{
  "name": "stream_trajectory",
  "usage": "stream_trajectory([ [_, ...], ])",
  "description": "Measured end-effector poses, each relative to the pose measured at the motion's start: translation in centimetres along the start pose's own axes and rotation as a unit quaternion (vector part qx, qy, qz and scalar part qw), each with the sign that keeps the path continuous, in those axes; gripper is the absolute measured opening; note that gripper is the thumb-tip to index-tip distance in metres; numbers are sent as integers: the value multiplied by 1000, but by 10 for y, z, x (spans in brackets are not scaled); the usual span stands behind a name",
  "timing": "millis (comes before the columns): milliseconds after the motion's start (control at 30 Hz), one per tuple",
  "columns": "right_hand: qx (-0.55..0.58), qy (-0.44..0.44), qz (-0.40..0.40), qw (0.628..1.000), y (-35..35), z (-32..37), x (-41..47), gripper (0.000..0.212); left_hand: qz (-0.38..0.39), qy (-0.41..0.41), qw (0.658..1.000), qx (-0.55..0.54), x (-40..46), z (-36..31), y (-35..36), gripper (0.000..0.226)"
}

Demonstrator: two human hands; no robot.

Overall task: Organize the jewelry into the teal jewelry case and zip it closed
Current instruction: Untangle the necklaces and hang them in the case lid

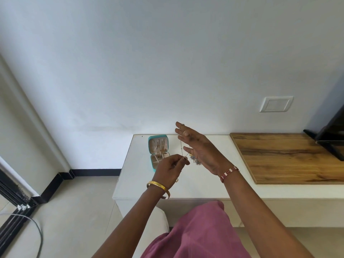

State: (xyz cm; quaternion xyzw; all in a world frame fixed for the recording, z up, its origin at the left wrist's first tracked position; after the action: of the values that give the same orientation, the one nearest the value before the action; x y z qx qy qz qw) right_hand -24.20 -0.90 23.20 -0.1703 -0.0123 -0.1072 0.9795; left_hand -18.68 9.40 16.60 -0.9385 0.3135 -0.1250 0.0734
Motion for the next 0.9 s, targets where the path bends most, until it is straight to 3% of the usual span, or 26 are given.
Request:
stream_trajectory([
  [233, -176, 23, 1, 984, -5, -3, 2, 42, -2, -13, 1000, 0, 2, -6, -2, 27],
  [400, -318, 74, 38, 944, -12, -17, 4, 41, -22, -79, 987, -135, 2, -7, -9, 31],
  [567, -244, 91, 66, 963, -10, -27, -4, 27, -10, -165, 936, -310, 1, -11, -15, 31],
  [733, -187, 78, 53, 978, -8, -29, -10, 24, -6, -197, 918, -343, 1, -13, -16, 32],
  [900, -211, 31, -31, 976, -5, -23, -11, 17, -7, -222, 907, -357, 1, -17, -15, 27],
])
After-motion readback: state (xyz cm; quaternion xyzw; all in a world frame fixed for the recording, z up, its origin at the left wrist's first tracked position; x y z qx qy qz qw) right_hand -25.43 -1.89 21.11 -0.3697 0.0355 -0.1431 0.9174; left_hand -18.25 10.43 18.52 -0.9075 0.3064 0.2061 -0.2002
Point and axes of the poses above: each hand's wrist, its own x-axis towards the middle knuckle, its own y-axis out of the palm, z = x × y, the point moved 1 cm from there along x, towards the middle knuckle, and after that the axes turned 14 degrees about -x, right-handed, at the moved point
